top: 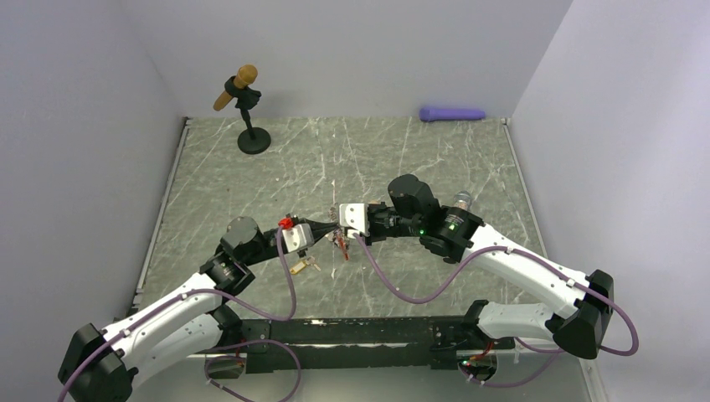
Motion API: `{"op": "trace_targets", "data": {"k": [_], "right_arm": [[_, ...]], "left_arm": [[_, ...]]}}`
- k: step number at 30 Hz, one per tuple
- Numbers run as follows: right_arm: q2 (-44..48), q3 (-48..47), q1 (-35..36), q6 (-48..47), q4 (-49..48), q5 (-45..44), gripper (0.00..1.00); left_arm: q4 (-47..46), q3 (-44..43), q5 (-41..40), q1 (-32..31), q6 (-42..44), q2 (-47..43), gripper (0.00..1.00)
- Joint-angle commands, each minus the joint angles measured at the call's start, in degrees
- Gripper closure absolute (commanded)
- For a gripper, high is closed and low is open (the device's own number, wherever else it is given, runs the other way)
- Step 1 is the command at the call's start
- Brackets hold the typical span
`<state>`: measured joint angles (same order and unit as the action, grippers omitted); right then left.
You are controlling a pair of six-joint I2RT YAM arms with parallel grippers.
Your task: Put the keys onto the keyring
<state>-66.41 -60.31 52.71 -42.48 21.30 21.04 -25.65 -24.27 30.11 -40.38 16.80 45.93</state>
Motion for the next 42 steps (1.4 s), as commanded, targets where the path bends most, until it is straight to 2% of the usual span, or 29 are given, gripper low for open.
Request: {"op": "trace_targets", "data": {"k": [1,42], "right_arm": [[1.8,-0.1,0.2,-0.7,-2.8,0.5,1.0],[0.9,0.0,1.3,-1.6,-2.1,0.9,1.0]], "left_arm": [[-0.4,-2.7,0.2,-0.2,0.2,0.3,1.0],[3.5,-5.2,-0.3,-0.2,0.5,1.6,1.0]]}}
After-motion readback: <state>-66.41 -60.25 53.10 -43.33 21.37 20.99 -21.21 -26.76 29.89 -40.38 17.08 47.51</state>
